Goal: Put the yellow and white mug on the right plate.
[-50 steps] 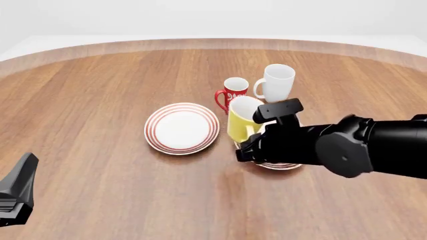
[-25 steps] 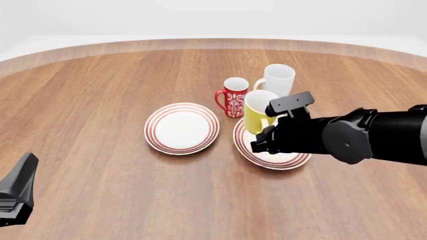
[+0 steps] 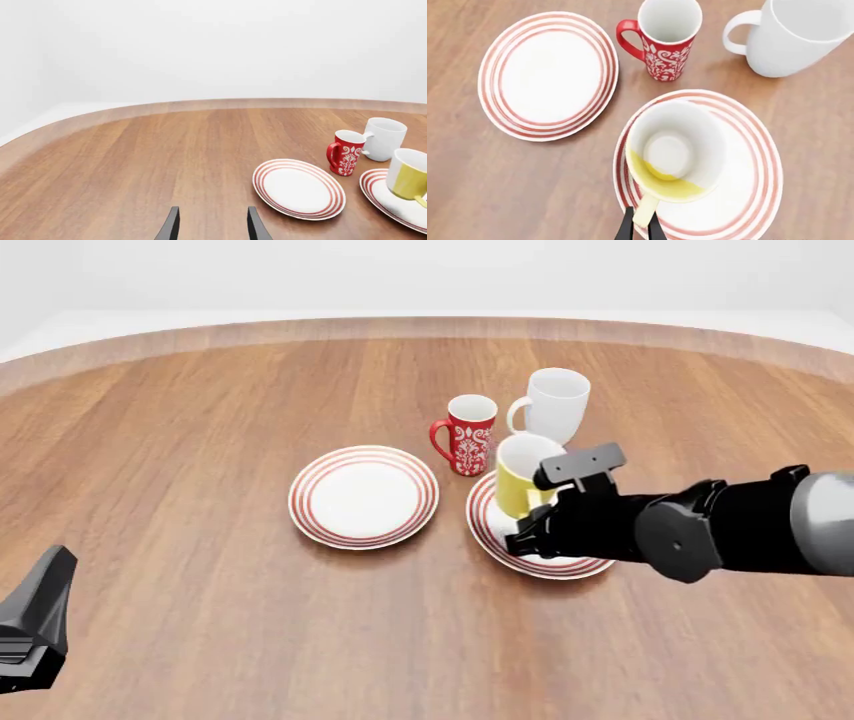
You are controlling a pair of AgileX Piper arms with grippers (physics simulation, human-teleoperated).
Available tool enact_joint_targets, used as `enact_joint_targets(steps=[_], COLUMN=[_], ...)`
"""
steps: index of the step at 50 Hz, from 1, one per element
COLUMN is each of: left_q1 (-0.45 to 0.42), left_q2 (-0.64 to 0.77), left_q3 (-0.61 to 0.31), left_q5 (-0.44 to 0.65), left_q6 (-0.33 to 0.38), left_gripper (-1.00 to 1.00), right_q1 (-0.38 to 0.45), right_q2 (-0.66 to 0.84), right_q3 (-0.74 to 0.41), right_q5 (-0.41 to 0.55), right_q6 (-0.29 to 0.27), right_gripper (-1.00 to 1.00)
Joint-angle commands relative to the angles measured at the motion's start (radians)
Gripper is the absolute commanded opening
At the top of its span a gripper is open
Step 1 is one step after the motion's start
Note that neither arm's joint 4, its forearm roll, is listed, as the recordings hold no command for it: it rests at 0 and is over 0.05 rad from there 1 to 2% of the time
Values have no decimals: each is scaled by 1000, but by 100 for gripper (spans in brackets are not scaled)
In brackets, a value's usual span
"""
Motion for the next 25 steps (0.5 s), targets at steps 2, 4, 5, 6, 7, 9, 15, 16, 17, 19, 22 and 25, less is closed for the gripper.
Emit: enact_joint_targets(steps=[2,4,5,6,7,9,15,16,17,19,22,25], left_q1=[0,0,0,0,0,0,0,0,0,0,0,0], left_q2=[0,0,0,0,0,0,0,0,0,0,0,0], left_q3=[0,0,0,0,0,0,0,0,0,0,0,0], left_q5=[0,0,0,0,0,0,0,0,0,0,0,0], left_q6=[0,0,0,0,0,0,0,0,0,0,0,0], left_gripper=[100,100,100,100,100,100,100,100,100,100,100,100], right_q1=[-36,-38,-39,-40,-41,-44,-60,-62,-62,-64,-69,-71], right_q2=[12,21,25,35,37,38,41,43,43,44,48,44], right_q3=[13,8,7,5,4,2,0,1,2,3,5,0], right_q5=[-37,-39,-42,-46,-47,-45,-46,-48,-49,-51,-55,-47], right_q6=[-15,-17,-18,-19,-20,-21,-32,-34,-34,-35,-37,-40], right_gripper=[-100,-100,-100,-100,-100,-100,-100,-100,-100,-100,-100,-100])
